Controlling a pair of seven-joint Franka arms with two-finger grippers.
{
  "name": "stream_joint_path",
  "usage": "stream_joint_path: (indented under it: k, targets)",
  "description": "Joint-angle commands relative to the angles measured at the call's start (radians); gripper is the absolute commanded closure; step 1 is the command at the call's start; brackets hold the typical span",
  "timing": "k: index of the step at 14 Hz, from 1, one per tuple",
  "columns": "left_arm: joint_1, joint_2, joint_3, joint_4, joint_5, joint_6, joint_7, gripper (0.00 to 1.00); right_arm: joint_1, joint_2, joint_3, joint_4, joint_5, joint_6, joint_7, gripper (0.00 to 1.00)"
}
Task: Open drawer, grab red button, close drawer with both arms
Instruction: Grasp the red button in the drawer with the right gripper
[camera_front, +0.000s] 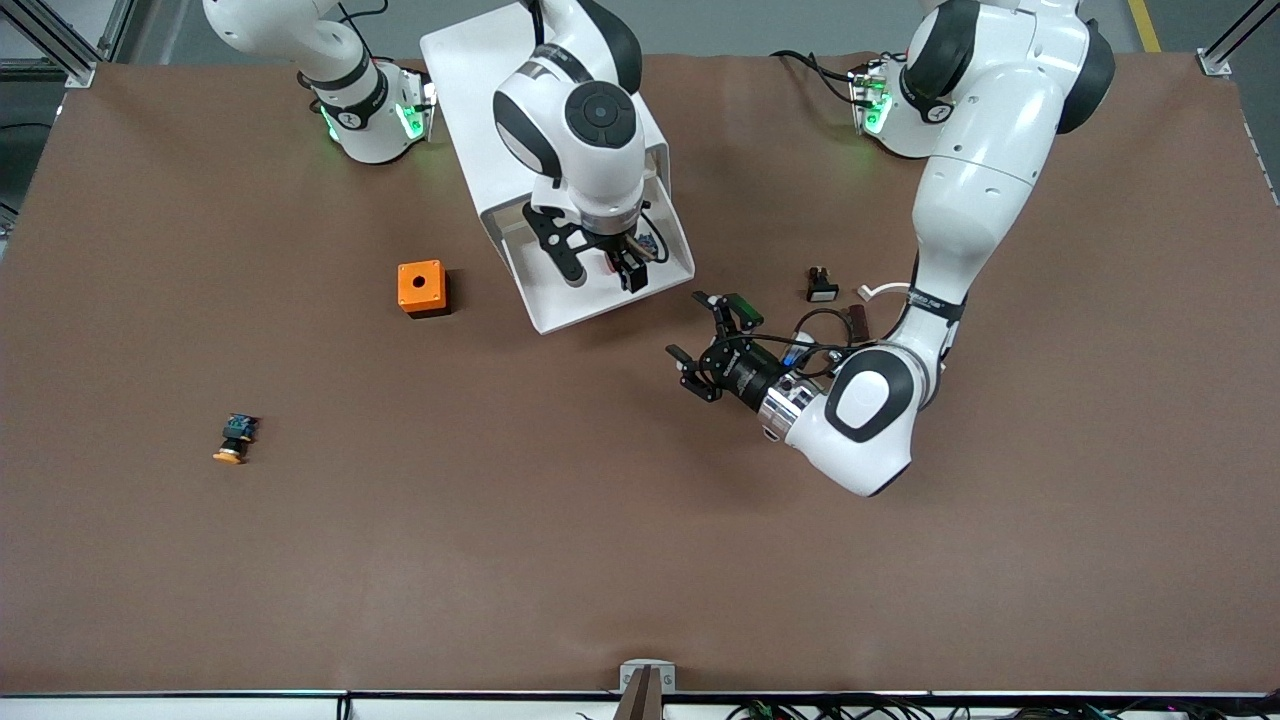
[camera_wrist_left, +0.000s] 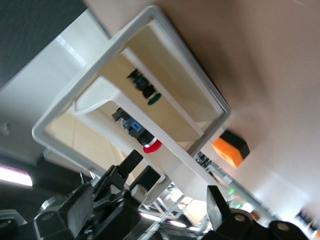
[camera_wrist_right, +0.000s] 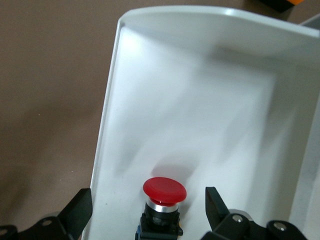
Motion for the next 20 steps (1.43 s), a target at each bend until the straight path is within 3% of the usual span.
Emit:
stream_joint_path:
  k: [1,6,9,15,16,19,20]
  targets:
    - [-0.001,-0.044,0.015,0.022,0.095,-0.008,0.231,0.00,0.016,0.033,-0.012,0.045,-0.009,-0.009,0.058,0.00]
    - [-0.015,-0.164,0.008,0.020,0.415,0.107,0.509,0.00,0.048,0.073,-0.012,0.059,0.002,0.023,0.126,0.00]
    - [-0.041,-0.188,0.006,0.019,0.572,0.208,0.550,0.00,0.062,0.073,-0.010,0.059,0.002,0.020,0.143,0.01]
    - [-0.108,-0.268,0.008,0.011,0.862,0.414,0.565,0.00,0.073,0.075,-0.010,0.059,0.005,0.022,0.143,0.17]
    - [-0.122,-0.274,0.008,0.008,0.908,0.432,0.562,0.00,0.073,0.076,-0.010,0.059,0.005,0.022,0.140,0.26]
    - [-0.159,-0.274,0.008,0.002,1.026,0.475,0.542,0.00,0.071,0.081,-0.009,0.059,0.008,0.019,0.132,0.82]
    - [-0.159,-0.273,0.008,-0.003,1.036,0.491,0.542,0.00,0.070,0.081,-0.009,0.059,0.017,0.019,0.125,0.96]
